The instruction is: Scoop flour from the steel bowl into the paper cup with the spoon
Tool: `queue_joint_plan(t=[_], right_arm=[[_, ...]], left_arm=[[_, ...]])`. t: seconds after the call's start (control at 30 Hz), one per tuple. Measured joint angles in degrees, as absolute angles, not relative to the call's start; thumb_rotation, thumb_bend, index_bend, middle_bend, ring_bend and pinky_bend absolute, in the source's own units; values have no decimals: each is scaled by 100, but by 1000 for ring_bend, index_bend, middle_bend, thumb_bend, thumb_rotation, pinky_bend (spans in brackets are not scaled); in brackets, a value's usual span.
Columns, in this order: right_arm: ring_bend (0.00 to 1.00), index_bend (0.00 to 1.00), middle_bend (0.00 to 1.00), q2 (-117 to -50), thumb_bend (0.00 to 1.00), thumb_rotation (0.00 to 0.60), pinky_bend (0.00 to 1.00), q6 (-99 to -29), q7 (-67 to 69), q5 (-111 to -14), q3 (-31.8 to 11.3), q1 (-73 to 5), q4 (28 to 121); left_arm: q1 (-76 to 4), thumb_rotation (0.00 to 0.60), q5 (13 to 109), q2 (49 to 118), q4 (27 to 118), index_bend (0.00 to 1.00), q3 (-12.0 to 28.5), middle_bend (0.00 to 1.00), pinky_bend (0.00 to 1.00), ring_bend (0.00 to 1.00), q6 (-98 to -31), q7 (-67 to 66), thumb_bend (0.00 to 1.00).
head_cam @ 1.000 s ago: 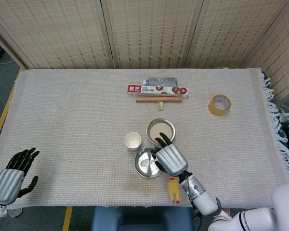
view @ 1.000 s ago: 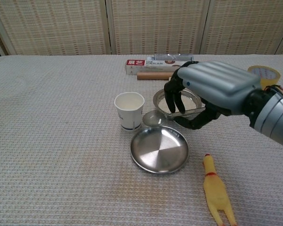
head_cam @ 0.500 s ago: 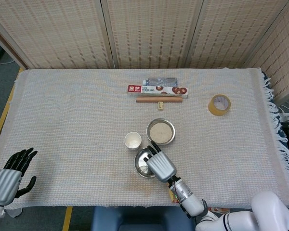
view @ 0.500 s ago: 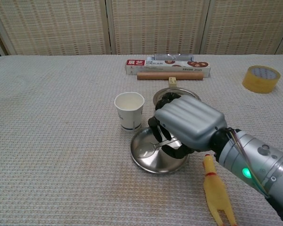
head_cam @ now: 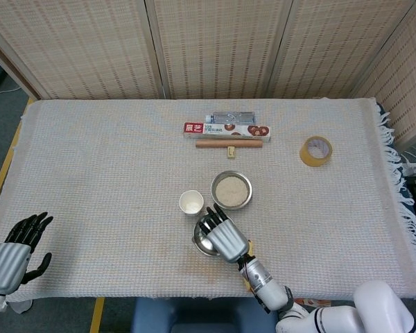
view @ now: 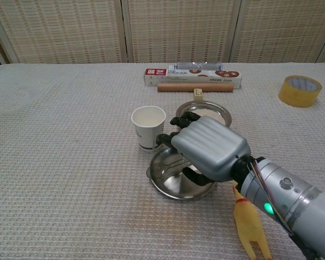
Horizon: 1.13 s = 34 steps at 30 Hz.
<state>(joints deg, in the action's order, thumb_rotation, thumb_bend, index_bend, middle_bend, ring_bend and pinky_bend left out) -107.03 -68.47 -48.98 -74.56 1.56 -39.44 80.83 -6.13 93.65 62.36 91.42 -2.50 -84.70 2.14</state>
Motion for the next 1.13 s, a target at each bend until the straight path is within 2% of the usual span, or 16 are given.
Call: queue_joint_plan(t=[0.3,0.5,0.67,0.73,0.93,1.13], right_arm=[[13,65,255,-10271,348,600,72,-7069,-4813,-7682,131,-3725,8659],[0,4,206,-9537,315,600,58,-7571,-4542,-8167,319,-3387,9387],[0,0,41,-8809,271,600,6,-8335,-4296,-8634,596,-2888,9889],[0,0,4,-8587,250,600,0,-8798,-4168,-8785,735,-2572,9995],[0,0,0,-7743,240,600,0,-10244,-3365,-8907,1167,-1285,10099],[0,0,0,-6828,240,600,0,-10571,-2313,-8865,1291,-652,10164]], left_arm=[[-592,600,9395,6229,9146,0,-261,0,114,0,-8512,204,447],[-589,600,9335,6228,9161,0,-250,0,115,0,-8478,167,448],[-577,600,9290,6234,9172,0,-222,0,114,0,-8501,140,448],[-569,600,9239,6236,9158,0,-197,0,114,0,-8510,158,447],[-550,600,9106,6270,9106,0,-104,0,115,0,-8553,150,447],[-567,600,9104,6345,9147,0,-79,0,115,0,-8543,-56,448]])
